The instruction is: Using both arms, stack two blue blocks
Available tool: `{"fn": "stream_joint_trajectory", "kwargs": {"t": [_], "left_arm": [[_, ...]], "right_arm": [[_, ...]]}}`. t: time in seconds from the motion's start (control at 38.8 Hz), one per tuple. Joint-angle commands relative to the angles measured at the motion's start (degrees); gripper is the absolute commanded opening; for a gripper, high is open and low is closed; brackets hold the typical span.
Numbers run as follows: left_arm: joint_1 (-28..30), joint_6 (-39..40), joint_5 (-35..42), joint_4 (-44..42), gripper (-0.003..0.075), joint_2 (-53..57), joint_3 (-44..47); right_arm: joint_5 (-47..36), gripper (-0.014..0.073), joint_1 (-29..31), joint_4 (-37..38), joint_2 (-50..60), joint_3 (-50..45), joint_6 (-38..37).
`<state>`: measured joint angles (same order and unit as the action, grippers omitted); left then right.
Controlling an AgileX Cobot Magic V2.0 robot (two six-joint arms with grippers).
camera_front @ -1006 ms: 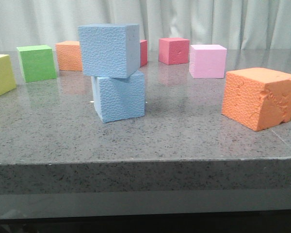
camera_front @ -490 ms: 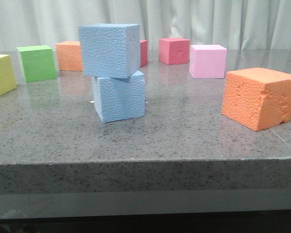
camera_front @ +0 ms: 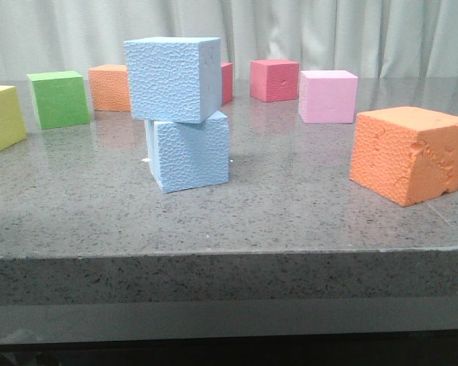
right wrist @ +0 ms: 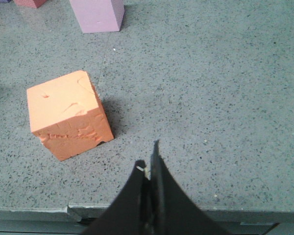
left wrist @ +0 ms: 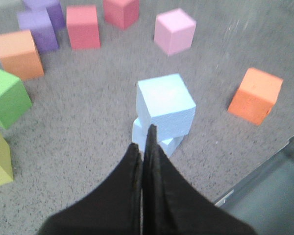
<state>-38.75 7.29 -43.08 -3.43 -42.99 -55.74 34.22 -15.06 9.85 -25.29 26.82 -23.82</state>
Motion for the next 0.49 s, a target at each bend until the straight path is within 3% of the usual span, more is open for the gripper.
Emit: {"fn": "stream_joint_trajectory", "kwargs": {"t": [0.0, 0.46], "left_arm": [[-0.38, -0.04, 6.64, -0.29, -0.0020, 5.20, 1.69], [-0.38, -0.04, 7.04, -0.29, -0.0020, 11.03, 3.04]], "right_arm": [[-3.78, -0.0068, 0.20, 1.31, -0.15, 1.37, 0.23], [-3.78, -0.0068, 0.20, 1.31, -0.15, 1.37, 0.23]]}}
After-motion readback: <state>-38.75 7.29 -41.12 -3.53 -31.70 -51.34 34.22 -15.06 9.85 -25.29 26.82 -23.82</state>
